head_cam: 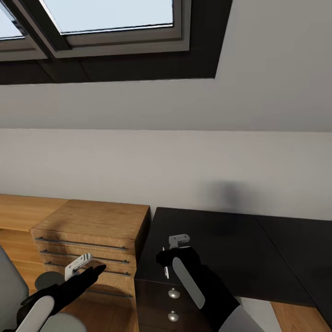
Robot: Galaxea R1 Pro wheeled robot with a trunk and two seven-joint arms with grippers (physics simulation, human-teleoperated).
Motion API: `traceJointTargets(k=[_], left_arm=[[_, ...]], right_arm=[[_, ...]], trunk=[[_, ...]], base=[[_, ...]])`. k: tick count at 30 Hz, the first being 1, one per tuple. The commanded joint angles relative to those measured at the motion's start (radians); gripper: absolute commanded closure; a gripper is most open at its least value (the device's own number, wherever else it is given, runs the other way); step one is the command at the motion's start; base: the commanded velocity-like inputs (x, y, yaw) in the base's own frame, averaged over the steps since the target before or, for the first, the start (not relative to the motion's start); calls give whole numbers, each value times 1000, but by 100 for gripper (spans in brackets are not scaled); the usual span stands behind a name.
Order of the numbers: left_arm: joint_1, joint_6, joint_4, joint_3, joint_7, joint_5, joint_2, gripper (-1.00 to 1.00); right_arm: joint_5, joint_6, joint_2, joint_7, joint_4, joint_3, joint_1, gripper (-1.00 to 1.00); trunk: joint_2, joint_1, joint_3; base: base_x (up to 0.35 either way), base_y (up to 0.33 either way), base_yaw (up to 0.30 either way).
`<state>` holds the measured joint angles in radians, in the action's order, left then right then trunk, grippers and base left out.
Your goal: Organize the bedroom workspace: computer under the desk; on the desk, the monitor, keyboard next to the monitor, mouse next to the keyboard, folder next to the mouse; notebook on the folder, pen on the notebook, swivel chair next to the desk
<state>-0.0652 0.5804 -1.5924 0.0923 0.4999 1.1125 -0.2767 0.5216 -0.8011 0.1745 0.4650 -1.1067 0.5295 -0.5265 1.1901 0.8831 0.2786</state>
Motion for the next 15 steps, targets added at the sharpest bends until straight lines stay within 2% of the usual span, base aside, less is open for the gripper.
traceJointTargets(k=[1, 15], left_arm=[[-1, -1, -1, 1, 10, 10, -1, -100], [-1, -1, -1, 1, 8, 10, 0, -100]], right_arm=[[10, -2, 0, 10, -1, 1, -1, -100], [13, -5, 0, 11, 13, 0, -7, -100]], trunk=[[1, 0, 1], [1, 0, 1]], base=[[0, 0, 0], [0, 0, 0]])
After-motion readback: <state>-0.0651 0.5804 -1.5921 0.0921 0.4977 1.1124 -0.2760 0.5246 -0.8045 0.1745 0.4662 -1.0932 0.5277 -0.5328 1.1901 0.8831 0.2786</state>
